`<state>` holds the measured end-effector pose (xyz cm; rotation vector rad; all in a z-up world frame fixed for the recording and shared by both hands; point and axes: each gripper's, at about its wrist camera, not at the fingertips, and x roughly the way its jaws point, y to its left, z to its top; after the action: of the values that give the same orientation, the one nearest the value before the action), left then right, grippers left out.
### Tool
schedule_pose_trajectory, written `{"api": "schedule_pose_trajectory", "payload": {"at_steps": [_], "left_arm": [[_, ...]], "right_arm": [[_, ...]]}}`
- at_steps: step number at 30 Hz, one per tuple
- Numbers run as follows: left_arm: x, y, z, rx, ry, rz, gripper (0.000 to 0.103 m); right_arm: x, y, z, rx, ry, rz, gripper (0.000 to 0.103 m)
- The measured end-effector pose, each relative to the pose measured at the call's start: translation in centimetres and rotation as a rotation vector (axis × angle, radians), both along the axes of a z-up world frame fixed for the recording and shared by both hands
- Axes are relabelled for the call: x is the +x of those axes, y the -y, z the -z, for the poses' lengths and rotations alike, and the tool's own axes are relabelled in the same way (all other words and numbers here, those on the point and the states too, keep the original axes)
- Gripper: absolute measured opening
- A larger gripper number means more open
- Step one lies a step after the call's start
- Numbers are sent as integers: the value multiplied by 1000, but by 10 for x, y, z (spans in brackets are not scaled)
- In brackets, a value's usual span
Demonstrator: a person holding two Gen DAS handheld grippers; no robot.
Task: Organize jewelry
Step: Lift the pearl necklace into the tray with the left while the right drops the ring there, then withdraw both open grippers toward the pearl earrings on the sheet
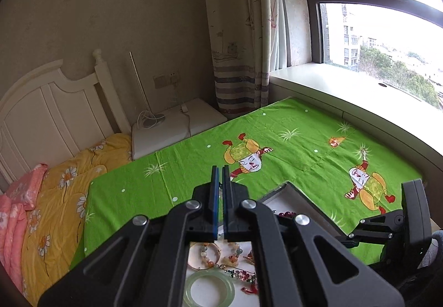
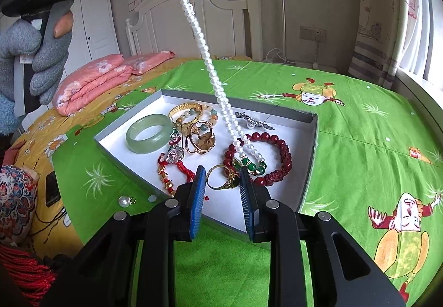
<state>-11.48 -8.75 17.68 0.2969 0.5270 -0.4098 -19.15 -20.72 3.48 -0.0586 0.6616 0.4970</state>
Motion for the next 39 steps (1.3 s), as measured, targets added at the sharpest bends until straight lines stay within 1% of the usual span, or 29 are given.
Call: {"api": "schedule_pose_trajectory", "payload": {"at_steps": [7, 13, 14, 15, 16, 17, 18, 20, 21, 22, 23, 24, 26, 31, 36, 39], "left_arm": [[21, -57, 48, -31, -99, -113, 1], [30, -86, 86, -56, -172, -177, 3], [30, -90, 91, -70, -186, -177, 12], [28, -93, 95, -83, -194, -180, 22], [24, -94, 97, -91, -186, -190, 52], [19, -96, 99, -98, -164, -202, 76], [14, -98, 100, -109, -144, -209, 80], [4, -99, 100, -135, -138, -206, 82], [-1, -100, 100, -147, -128, -207, 85], [-6, -100, 100, -156, -111, -213, 95], [-13, -101, 100, -165, -86, -223, 101], [-21, -102, 99, -176, -61, -233, 101], [-32, -103, 99, -194, -40, -256, 101], [-58, -106, 107, -215, 2, -311, 101], [-81, -100, 121, -174, 43, -339, 101], [-87, -96, 128, -153, 41, -334, 101]], "right_arm": [[9, -2, 5, -28, -36, 27, 24], [11, 1, 6, -20, -43, 50, 26], [11, 2, 6, -14, -44, 52, 27], [11, 3, 6, -9, -46, 56, 36], [11, 4, 6, -4, -46, 62, 42], [10, 5, 5, 0, -43, 67, 51], [9, 6, 3, 7, -33, 68, 52], [5, 9, 2, 19, -14, 68, 52], [4, 9, 1, 26, -9, 71, 53], [4, 11, 1, 36, -4, 77, 54], [2, 13, 0, 48, 3, 84, 58], [2, 16, -1, 62, 10, 89, 63], [1, 20, -2, 86, 17, 95, 66], [-2, 25, -4, 117, 37, 103, 68], [-5, 27, -5, 133, 54, 115, 69], [-4, 28, -5, 133, 56, 116, 70]]}}
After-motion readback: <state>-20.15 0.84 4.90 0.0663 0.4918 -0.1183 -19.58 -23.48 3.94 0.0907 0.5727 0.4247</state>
